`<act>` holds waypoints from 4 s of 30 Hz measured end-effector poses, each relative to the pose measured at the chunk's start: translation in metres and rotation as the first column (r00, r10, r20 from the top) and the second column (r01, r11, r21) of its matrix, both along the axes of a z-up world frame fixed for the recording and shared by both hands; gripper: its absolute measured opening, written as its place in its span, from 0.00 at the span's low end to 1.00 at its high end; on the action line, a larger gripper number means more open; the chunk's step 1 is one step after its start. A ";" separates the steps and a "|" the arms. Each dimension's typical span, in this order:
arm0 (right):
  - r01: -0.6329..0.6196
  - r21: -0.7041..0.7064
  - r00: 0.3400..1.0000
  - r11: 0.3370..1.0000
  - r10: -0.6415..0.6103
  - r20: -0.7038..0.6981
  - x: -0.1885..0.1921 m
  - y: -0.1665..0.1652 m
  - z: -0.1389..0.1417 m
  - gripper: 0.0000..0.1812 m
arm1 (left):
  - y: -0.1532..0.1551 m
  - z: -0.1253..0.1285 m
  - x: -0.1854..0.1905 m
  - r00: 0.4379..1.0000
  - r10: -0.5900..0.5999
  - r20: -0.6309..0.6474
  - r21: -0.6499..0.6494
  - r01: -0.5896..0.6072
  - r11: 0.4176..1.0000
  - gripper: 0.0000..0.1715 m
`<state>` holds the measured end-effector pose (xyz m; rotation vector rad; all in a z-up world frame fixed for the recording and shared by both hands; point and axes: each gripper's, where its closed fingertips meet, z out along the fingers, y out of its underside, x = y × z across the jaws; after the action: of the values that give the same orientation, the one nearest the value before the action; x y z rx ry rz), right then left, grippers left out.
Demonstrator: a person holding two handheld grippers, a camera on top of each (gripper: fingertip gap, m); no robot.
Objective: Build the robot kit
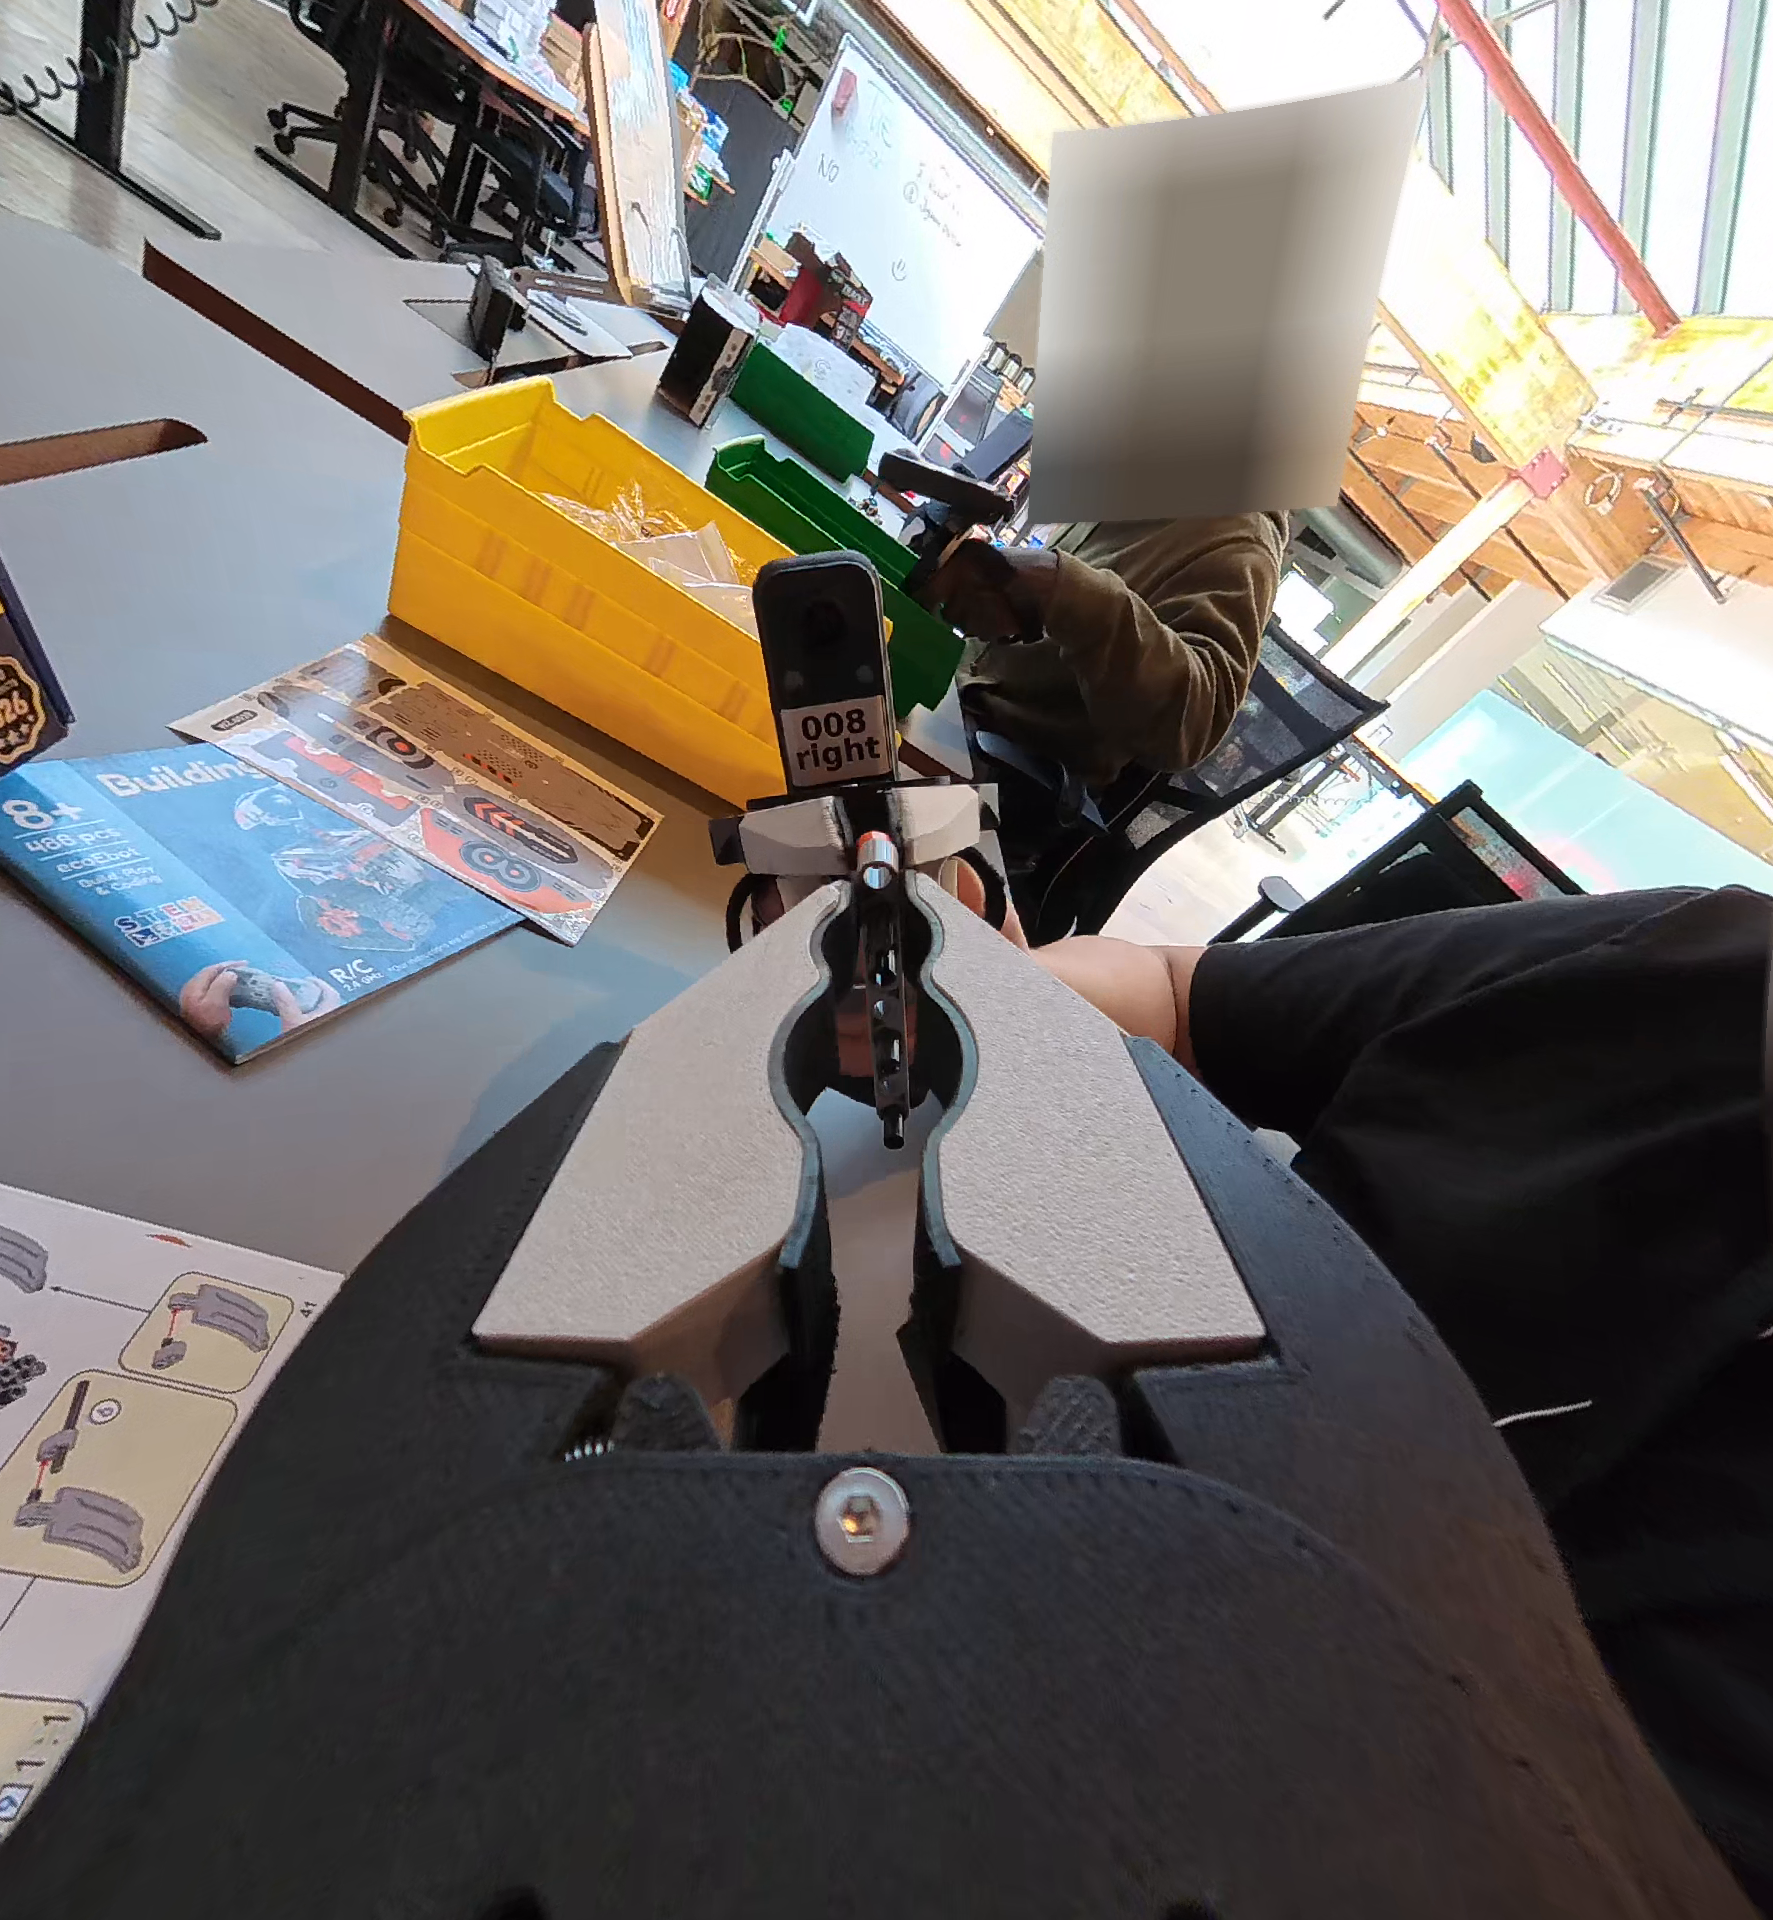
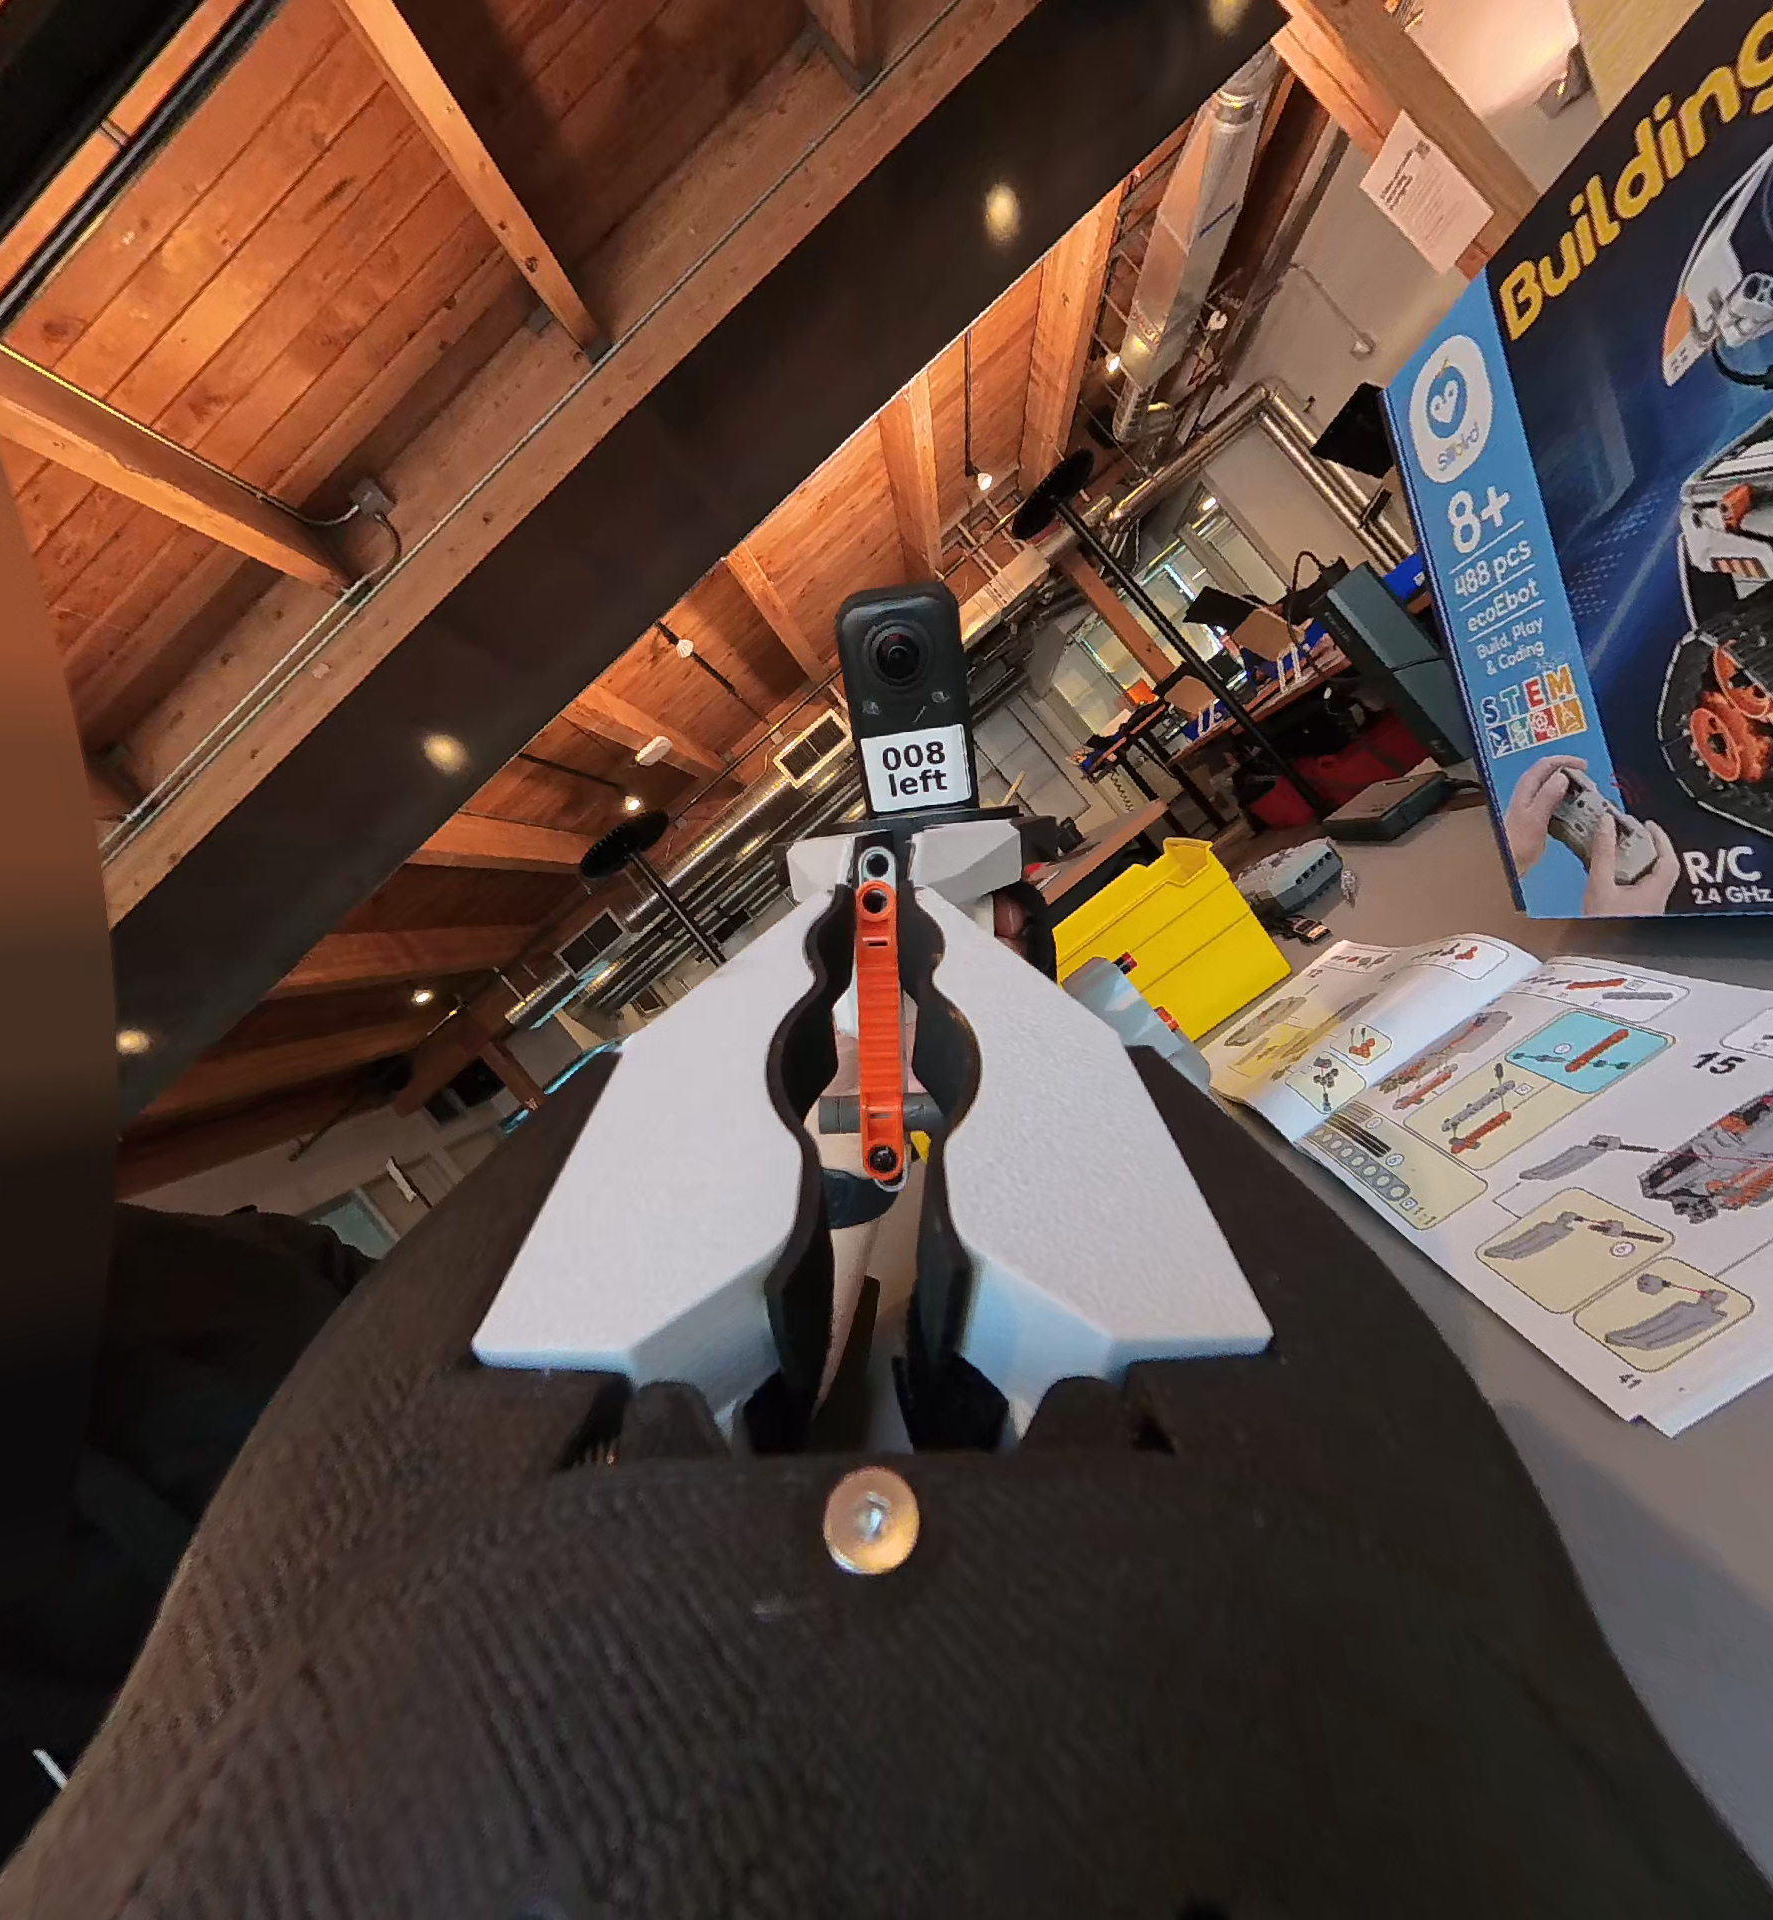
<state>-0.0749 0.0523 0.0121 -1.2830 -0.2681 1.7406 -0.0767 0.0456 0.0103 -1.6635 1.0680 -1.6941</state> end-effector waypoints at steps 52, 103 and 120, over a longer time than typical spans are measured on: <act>-0.145 0.238 0.858 0.960 0.002 0.514 0.005 -0.017 -0.021 0.03 | -0.015 -0.019 0.010 0.990 -0.029 -0.138 0.123 0.046 0.991 0.03; -0.071 0.048 0.997 0.996 0.070 0.033 0.019 -0.007 0.015 0.03 | -0.003 0.020 0.023 0.971 0.039 0.234 0.061 -0.055 0.997 0.03; 0.033 0.156 0.983 0.987 -0.060 0.173 0.022 -0.006 0.015 0.03 | -0.001 0.019 0.026 0.972 0.088 0.216 0.165 -0.126 0.978 0.03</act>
<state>-0.0532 0.0467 0.0273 -1.3219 -0.4618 1.5370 -0.0504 0.0443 0.0298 -1.3741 0.9800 -1.6116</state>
